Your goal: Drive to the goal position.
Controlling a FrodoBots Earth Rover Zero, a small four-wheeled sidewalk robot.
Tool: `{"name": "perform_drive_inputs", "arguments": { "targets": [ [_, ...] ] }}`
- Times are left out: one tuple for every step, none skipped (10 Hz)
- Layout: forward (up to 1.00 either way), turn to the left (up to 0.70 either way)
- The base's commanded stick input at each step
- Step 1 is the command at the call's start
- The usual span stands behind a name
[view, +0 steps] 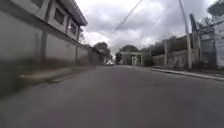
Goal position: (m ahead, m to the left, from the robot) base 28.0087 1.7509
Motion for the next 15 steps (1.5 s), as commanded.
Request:
{"name": "perform_drive_inputs", "arguments": {
  "targets": [
    [1.00,0.00],
    [1.00,0.00],
    [1.00,0.00],
    [1.00,0.00],
    [1.00,0.00],
    [1.00,0.00],
    [1.00,0.00],
    [1.00,0.00],
    [1.00,0.00],
    [1.00,0.00],
    [1.00,0.00],
    [1.00,0.00],
    [1.00,0.00],
    [1.00,0.00],
    [1.00,0.00]
  ]
}}
